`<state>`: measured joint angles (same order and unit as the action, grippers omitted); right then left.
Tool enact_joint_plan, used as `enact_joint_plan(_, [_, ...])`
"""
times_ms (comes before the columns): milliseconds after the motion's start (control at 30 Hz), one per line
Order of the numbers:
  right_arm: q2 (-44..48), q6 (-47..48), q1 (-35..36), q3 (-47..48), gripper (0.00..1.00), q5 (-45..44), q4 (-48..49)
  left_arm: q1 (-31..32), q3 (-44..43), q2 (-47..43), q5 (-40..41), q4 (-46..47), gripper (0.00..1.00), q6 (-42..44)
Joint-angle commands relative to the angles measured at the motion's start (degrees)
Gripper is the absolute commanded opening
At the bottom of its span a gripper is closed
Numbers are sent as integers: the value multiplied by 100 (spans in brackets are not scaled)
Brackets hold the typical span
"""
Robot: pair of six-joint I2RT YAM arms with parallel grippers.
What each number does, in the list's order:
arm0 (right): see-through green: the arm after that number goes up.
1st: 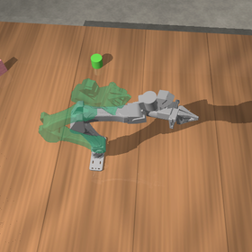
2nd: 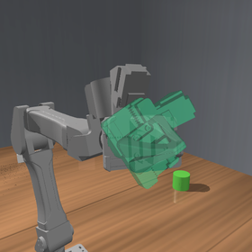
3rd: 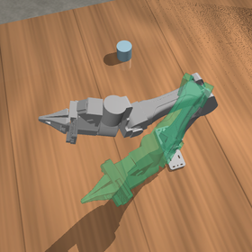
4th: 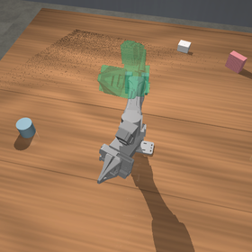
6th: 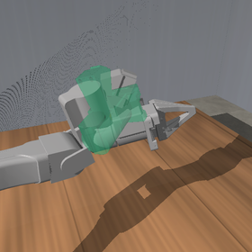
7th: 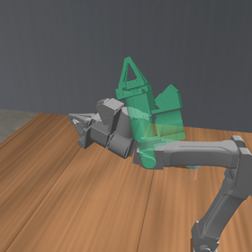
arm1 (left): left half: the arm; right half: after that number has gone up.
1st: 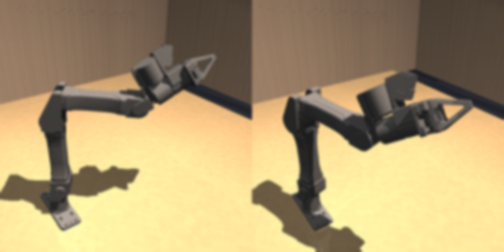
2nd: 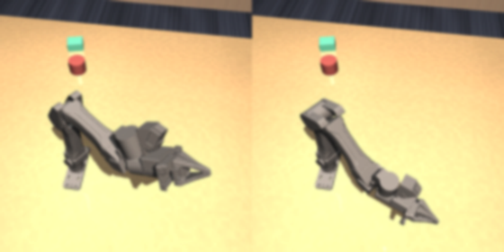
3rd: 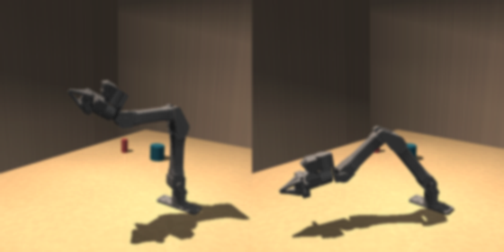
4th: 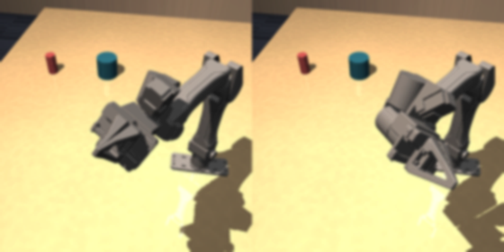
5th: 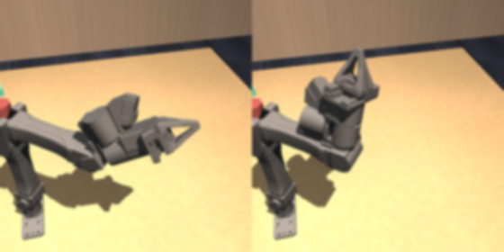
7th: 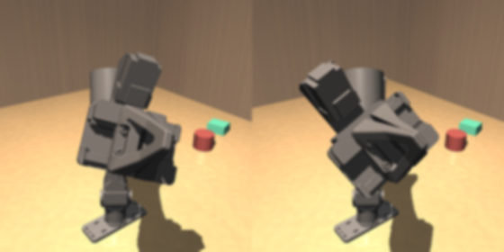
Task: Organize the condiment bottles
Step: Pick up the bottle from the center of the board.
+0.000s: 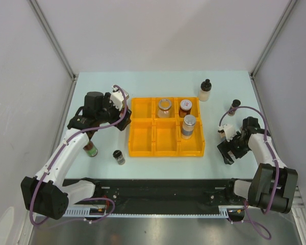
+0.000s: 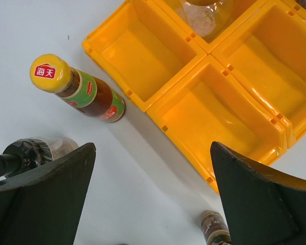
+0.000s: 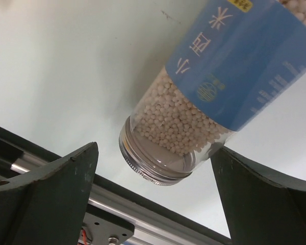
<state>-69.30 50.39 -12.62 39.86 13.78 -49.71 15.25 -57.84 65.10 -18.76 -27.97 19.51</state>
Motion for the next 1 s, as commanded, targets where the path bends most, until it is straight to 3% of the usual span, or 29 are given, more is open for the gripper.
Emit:
enact_joint_plan(0, [66,-336,58,268,98,204,-48,-48,-43,-41,-171,28,100,-61])
enact_joint_plan(467, [-567,-1154,-47,101,95,-59,1015,-48,-34,-24,-198,28,100,-70])
enact_joint_plan(567, [-568,-1260,-47,101,88,-112,1104,-48,-34,-15,-198,28,100,-61])
enact_joint_plan(800, [-313,-1392,-12,119,57,-429,1131,-48,-34,-24,-189,28,100,-61])
enact_joint_plan(967, [134,-1322,49,250,55,-473,797,-48,-34,-24,-189,19,100,-52])
